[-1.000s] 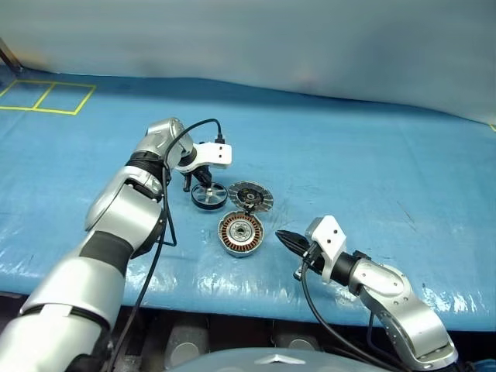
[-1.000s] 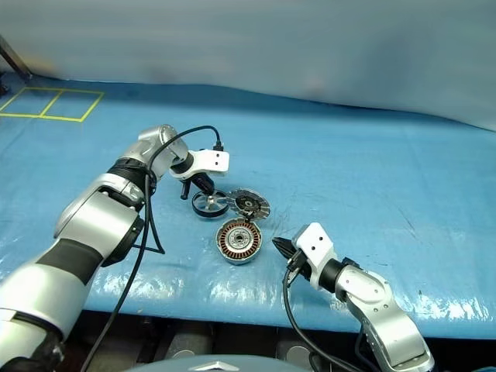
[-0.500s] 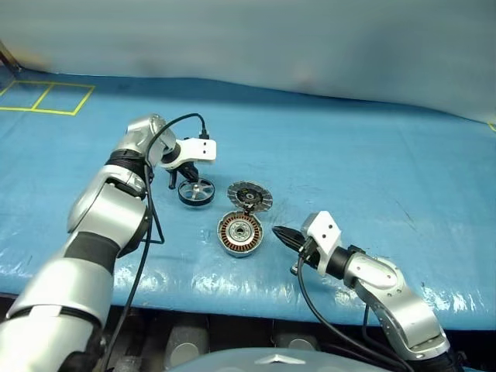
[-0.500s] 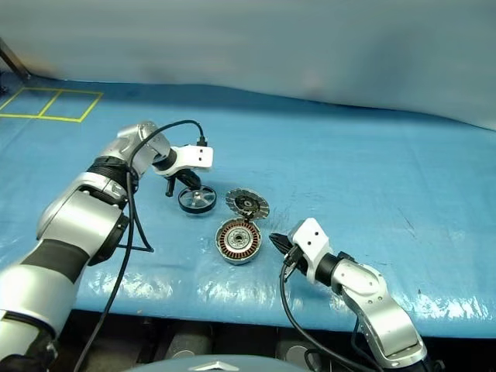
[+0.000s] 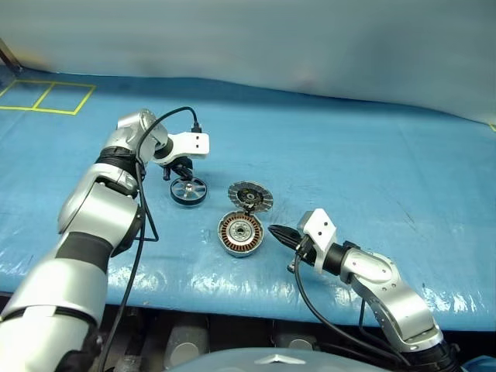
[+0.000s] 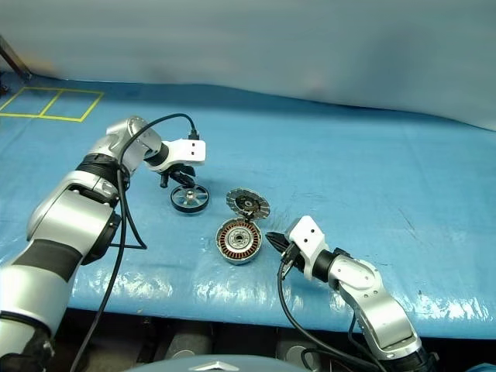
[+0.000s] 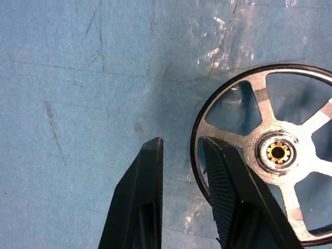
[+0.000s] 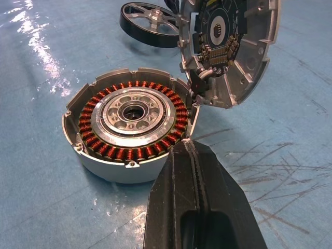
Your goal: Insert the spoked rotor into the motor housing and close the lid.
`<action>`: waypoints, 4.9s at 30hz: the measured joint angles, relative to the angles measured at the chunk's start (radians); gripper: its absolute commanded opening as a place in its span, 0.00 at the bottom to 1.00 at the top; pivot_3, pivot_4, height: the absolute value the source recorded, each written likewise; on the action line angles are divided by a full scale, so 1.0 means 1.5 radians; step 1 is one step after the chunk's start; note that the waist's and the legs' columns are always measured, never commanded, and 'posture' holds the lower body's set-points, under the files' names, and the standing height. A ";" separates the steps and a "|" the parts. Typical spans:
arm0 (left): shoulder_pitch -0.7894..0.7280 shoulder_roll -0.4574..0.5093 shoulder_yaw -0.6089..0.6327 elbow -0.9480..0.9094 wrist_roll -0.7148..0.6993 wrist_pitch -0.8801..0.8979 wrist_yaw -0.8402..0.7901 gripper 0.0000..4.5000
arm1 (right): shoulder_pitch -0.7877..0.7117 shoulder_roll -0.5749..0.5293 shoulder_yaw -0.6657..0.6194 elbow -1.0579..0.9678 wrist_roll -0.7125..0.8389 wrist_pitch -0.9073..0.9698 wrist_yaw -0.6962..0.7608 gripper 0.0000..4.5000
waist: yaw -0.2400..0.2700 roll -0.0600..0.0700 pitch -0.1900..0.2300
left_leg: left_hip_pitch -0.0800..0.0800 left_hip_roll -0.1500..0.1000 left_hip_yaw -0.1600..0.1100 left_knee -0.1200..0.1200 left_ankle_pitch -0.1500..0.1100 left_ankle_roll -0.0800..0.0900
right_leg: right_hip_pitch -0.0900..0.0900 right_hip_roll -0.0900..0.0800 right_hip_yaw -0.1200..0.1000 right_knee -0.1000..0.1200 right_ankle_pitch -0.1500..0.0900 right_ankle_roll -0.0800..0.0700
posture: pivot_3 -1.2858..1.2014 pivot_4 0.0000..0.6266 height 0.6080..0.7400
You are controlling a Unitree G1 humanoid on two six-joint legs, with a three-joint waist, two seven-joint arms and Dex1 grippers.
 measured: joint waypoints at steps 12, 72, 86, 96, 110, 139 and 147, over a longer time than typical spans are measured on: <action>-0.007 0.023 -0.019 -0.031 0.018 -0.008 -0.079 0.30 | -0.021 0.000 0.001 0.019 -0.005 -0.004 0.011 0.00 | -0.001 0.000 0.000 | 0.000 0.000 0.000 0.000 0.000 0.000 | 0.000 0.000 0.000 0.001 0.000 0.000 | 0.52 0.24 1.00; 0.086 0.070 -0.026 -0.095 0.012 -0.096 -0.067 0.01 | -0.020 0.007 0.008 0.024 -0.023 -0.013 0.010 0.00 | -0.002 0.000 0.000 | 0.002 0.000 0.000 0.000 0.001 0.000 | 0.000 0.000 0.000 0.002 0.000 0.000 | 0.52 0.24 1.00; 0.407 0.227 0.135 -0.427 -0.189 -0.129 -0.075 0.01 | 0.002 0.033 -0.024 0.106 0.007 -0.071 0.025 0.00 | -0.008 0.001 0.000 | 0.011 0.001 0.001 -0.001 0.001 0.000 | 0.008 0.000 0.001 0.003 -0.003 -0.006 | 0.52 0.24 1.00; 0.496 0.225 0.173 -0.727 -0.323 0.055 -0.088 0.01 | -0.005 0.039 -0.001 0.131 0.003 -0.073 0.040 0.00 | 0.001 0.001 0.000 | 0.010 0.001 0.001 0.000 0.002 0.001 | 0.008 0.000 0.001 0.003 -0.003 -0.006 | 0.52 0.24 1.00; 0.393 0.149 0.080 -0.699 -0.330 0.098 -0.142 0.01 | 0.010 0.043 0.000 0.131 -0.002 -0.073 0.023 0.00 | 0.000 0.002 0.000 | 0.009 0.001 0.001 -0.001 0.002 0.001 | 0.008 0.000 0.001 0.002 -0.003 -0.006 | 0.52 0.24 1.00; 0.335 0.089 0.015 -0.599 -0.272 0.029 -0.165 0.34 | 0.025 0.044 -0.001 0.133 -0.023 -0.084 0.001 0.00 | 0.000 0.002 0.000 | 0.009 0.001 0.001 -0.002 0.002 0.001 | 0.007 0.000 0.001 0.002 -0.003 -0.006 | 0.52 0.24 1.00; 0.332 0.078 0.016 -0.595 -0.266 0.013 -0.145 0.94 | 0.023 0.045 -0.001 0.151 -0.024 -0.097 0.001 0.00 | 0.000 0.002 0.000 | 0.009 0.001 0.001 -0.002 0.002 0.001 | 0.007 0.000 0.001 0.001 -0.003 -0.006 | 0.52 0.24 1.00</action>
